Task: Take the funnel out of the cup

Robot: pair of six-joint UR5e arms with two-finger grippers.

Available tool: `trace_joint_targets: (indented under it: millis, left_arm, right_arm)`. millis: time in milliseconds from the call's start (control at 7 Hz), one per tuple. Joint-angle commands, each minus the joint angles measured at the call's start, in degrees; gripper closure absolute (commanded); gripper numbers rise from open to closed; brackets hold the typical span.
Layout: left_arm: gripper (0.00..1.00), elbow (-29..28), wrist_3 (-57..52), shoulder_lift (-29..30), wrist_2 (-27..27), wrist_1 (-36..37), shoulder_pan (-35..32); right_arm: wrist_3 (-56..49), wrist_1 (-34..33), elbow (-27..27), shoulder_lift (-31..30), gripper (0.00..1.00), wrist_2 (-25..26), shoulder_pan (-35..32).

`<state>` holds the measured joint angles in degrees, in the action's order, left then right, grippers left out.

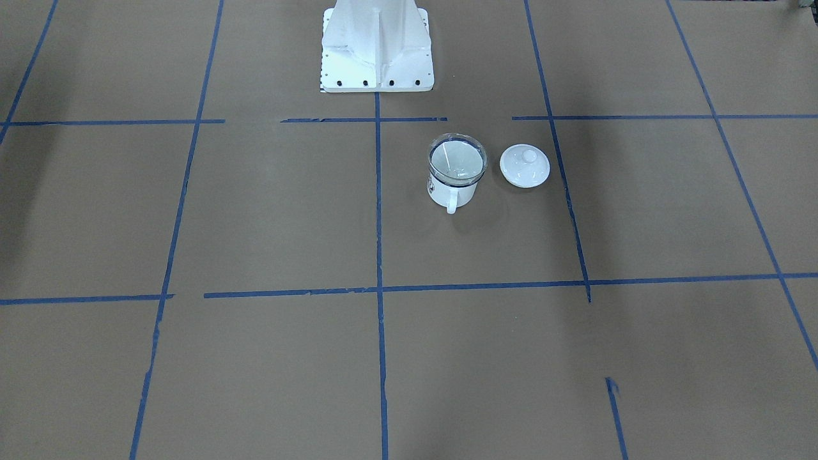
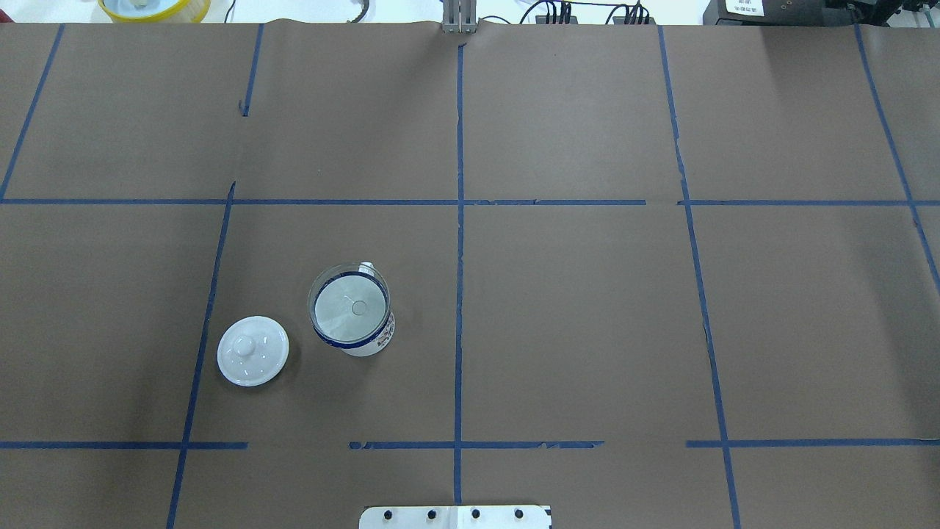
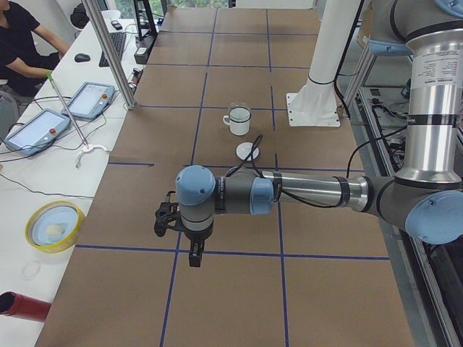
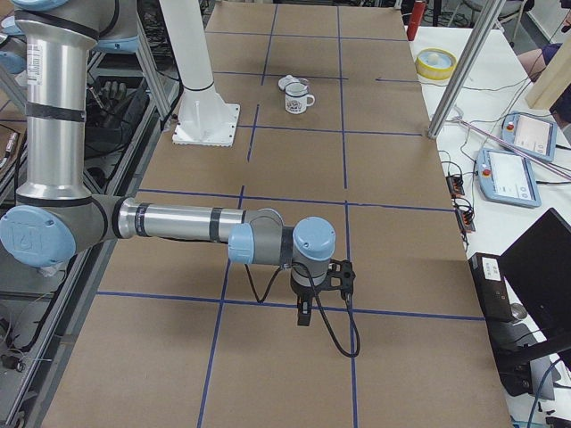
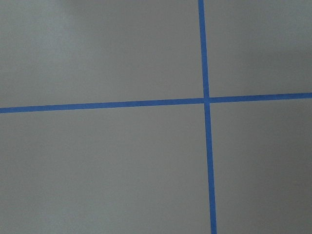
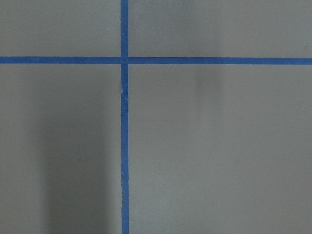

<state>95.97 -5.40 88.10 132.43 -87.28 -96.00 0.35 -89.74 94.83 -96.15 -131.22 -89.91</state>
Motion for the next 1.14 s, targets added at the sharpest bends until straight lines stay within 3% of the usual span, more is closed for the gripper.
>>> trace_joint_targets:
  millis: [0,143,286,714,1000]
  left_arm:
    - [0.0,-0.2,1.4,-0.3,0.2,-5.4,2.3]
    - [0.0,0.4,10.7,-0.1,0.4,-8.3,4.4]
    - [0.0,2.8,26.3,0.1,-0.1,-12.4,12.2]
    - [0.0,14.9,57.4,1.6,0.3,-12.6,24.6]
    - [0.0,16.9,85.3,11.4,0.0,-11.7,35.7]
  right_arm:
    - [0.0,0.0,0.0,0.0,0.0,0.0,0.0]
    - [0.0,0.0,0.0,0.0,0.0,0.0,0.0]
    - [0.0,0.0,0.0,0.0,0.0,0.0,0.0]
    - [0.0,0.0,0.1,0.0,0.0,0.0,0.0]
    - [0.0,0.0,0.1,0.0,0.0,0.0,0.0]
